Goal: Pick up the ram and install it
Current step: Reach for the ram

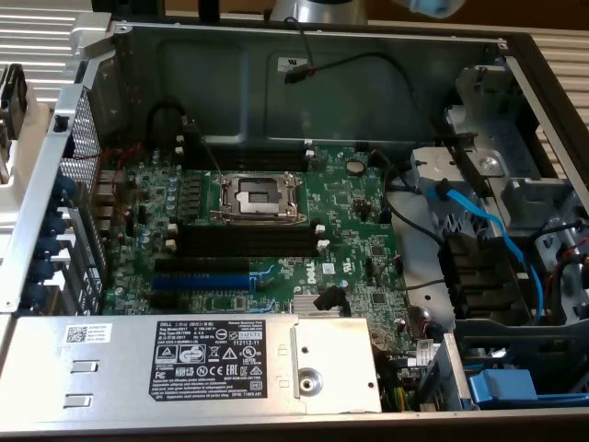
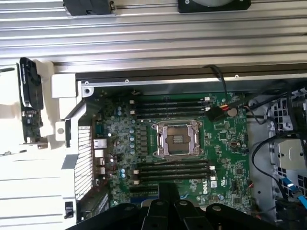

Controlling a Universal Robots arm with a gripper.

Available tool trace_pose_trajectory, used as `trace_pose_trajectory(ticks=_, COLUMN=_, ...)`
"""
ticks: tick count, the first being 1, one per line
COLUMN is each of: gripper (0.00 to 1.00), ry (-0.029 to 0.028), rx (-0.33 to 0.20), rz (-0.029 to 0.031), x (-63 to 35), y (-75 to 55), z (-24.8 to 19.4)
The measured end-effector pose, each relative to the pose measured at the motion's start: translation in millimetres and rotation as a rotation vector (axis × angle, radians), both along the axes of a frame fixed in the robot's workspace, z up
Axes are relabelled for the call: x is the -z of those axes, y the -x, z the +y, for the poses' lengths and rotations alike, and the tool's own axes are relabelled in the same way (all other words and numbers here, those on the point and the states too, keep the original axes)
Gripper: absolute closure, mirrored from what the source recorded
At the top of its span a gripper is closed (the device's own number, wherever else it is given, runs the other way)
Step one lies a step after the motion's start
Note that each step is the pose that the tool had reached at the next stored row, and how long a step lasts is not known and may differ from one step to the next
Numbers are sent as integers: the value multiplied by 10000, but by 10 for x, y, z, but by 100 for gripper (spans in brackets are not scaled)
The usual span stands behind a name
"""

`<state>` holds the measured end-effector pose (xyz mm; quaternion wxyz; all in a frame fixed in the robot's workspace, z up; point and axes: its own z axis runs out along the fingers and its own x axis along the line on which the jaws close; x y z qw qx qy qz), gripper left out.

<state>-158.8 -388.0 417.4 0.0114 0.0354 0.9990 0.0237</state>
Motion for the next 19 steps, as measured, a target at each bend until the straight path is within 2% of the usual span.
trace_pose_trajectory(ticks=3, gripper=90, ry=3, rx=-1, rz=1, x=0, y=135, z=18)
trace_pose_trajectory(ticks=7, gripper=90, ry=10, rx=0, rz=1, x=1, y=502, z=73)
trace_pose_trajectory(ticks=9, gripper=90, ry=10, rx=0, rz=7, x=2, y=681, z=85)
trace_pose_trajectory(ticks=10, gripper=90, ry=10, rx=-5, rz=53, x=3, y=762, z=86)
trace_pose_trajectory(ticks=12, gripper=90, ry=10, rx=-7, rz=94, x=8, y=939, z=87)
trace_pose_trajectory(ticks=14, gripper=90, ry=11, rx=-8, rz=147, x=8, y=1023, z=93)
trace_pose_trajectory(ticks=16, gripper=90, ry=28, rx=-9, rz=224, x=10, y=1179, z=150)
trace_pose_trajectory(ticks=19, gripper=90, ry=74, rx=-9, rz=246, x=32, y=1445, z=230)
